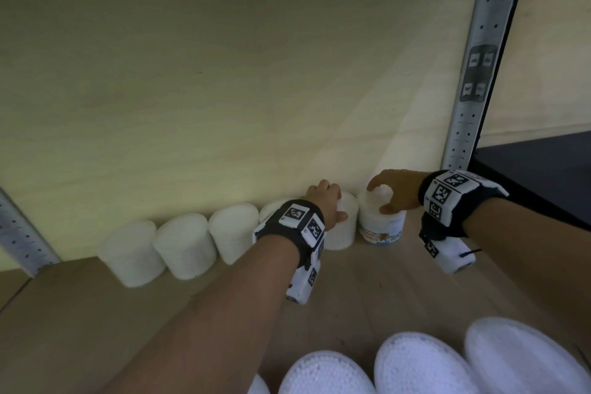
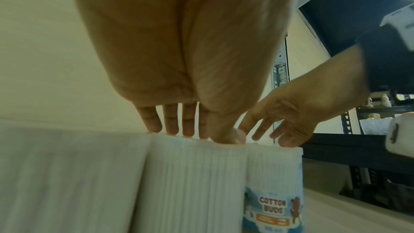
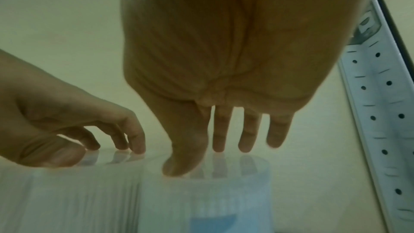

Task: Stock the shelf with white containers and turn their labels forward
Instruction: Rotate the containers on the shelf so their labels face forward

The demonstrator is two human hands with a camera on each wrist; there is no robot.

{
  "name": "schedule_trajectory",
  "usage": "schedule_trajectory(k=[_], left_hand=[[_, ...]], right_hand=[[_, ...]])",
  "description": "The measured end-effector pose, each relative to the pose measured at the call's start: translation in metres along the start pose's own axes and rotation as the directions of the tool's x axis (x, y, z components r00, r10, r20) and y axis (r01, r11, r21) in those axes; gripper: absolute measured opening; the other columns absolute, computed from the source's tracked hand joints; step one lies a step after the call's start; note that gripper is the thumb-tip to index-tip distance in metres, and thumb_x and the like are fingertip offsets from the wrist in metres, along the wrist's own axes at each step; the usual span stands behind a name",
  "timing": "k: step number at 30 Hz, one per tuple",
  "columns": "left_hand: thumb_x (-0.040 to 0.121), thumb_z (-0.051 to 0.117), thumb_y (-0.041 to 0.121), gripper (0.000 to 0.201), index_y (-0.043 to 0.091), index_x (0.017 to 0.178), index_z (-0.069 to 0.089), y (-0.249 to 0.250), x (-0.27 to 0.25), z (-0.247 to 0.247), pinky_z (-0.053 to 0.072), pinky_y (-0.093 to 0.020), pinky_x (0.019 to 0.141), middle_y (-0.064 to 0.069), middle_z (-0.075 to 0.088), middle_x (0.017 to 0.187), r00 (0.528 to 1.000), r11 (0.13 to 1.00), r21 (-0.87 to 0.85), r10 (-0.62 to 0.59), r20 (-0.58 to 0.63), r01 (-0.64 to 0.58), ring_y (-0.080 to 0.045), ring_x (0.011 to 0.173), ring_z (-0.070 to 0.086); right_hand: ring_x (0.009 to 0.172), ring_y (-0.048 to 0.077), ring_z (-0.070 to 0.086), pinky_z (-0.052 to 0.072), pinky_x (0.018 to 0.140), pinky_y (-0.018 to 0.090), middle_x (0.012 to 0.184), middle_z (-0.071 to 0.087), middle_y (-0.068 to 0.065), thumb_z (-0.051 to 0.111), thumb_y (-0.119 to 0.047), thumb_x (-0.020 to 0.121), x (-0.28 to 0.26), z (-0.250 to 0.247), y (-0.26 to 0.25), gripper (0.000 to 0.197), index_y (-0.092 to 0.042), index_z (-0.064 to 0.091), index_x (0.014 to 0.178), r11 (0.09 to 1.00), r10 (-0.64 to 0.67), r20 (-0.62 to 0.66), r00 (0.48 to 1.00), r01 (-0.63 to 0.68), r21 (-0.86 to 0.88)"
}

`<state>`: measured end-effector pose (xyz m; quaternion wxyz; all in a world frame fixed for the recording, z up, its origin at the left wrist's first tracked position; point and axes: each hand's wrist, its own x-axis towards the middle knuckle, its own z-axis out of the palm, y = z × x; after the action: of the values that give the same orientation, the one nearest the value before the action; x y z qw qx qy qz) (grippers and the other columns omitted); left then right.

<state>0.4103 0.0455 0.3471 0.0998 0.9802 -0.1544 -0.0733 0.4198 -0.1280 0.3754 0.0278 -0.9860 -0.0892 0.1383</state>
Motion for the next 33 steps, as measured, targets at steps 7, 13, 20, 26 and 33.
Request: schedule_trajectory(k=[7,13,20,26,33], left_hand=[[0.094,0.055,0.030,0.048,0.010,0.135,0.040,0.001,0.000,0.001,0.038,-0.043,0.104,-0.011,0.035,0.140,1.000,1.000,0.010,0.007,-0.013,-0.007,-0.031,0.128,0.037],[0.094,0.054,0.030,0.048,0.010,0.135,0.039,0.001,-0.001,0.000,0.038,-0.042,0.104,-0.011,0.035,0.140,1.000,1.000,0.024,0.009,-0.005,-0.009,-0.031,0.129,0.037],[0.094,0.054,0.030,0.047,0.010,0.134,0.040,0.002,-0.001,0.001,0.037,-0.041,0.104,-0.011,0.035,0.139,1.000,1.000,0.012,0.005,-0.016,-0.005,-0.031,0.128,0.037],[0.094,0.054,0.029,0.047,0.010,0.134,0.040,0.002,-0.001,0.000,0.036,-0.040,0.103,-0.011,0.035,0.139,1.000,1.000,0.016,0.009,-0.014,-0.008,-0.031,0.128,0.037],[0.094,0.054,0.030,0.047,0.010,0.135,0.039,0.002,-0.002,-0.001,0.036,-0.040,0.103,-0.011,0.035,0.140,1.000,1.000,0.019,0.011,-0.003,-0.011,-0.031,0.128,0.037]], right_hand=[[0.140,0.028,0.028,0.031,0.113,0.038,0.152,0.031,0.004,0.051,-0.007,0.090,-0.004,-0.006,-0.001,0.054,-0.025,0.042,0.140,0.998,-0.047,-0.042,0.998,0.049,0.047],[0.132,0.027,0.041,0.035,0.108,0.035,0.144,0.037,0.009,0.051,-0.053,0.090,0.001,0.004,-0.005,0.065,-0.015,0.039,0.141,0.996,0.090,-0.072,0.993,-0.091,-0.006],[0.128,0.025,0.045,0.038,0.104,0.033,0.140,0.042,0.007,0.059,-0.050,0.086,0.003,0.005,-0.004,0.065,-0.015,0.043,0.138,0.997,0.069,-0.093,0.993,-0.071,-0.017],[0.131,0.022,0.043,0.036,0.107,0.032,0.143,0.042,0.003,0.064,-0.031,0.088,-0.002,-0.002,-0.003,0.058,-0.020,0.042,0.141,0.998,-0.023,-0.035,0.999,0.021,-0.056],[0.135,0.019,0.040,0.034,0.109,0.029,0.147,0.039,0.001,0.065,-0.021,0.088,-0.006,-0.005,0.000,0.058,-0.023,0.042,0.142,0.995,-0.078,-0.017,0.997,0.076,-0.071]])
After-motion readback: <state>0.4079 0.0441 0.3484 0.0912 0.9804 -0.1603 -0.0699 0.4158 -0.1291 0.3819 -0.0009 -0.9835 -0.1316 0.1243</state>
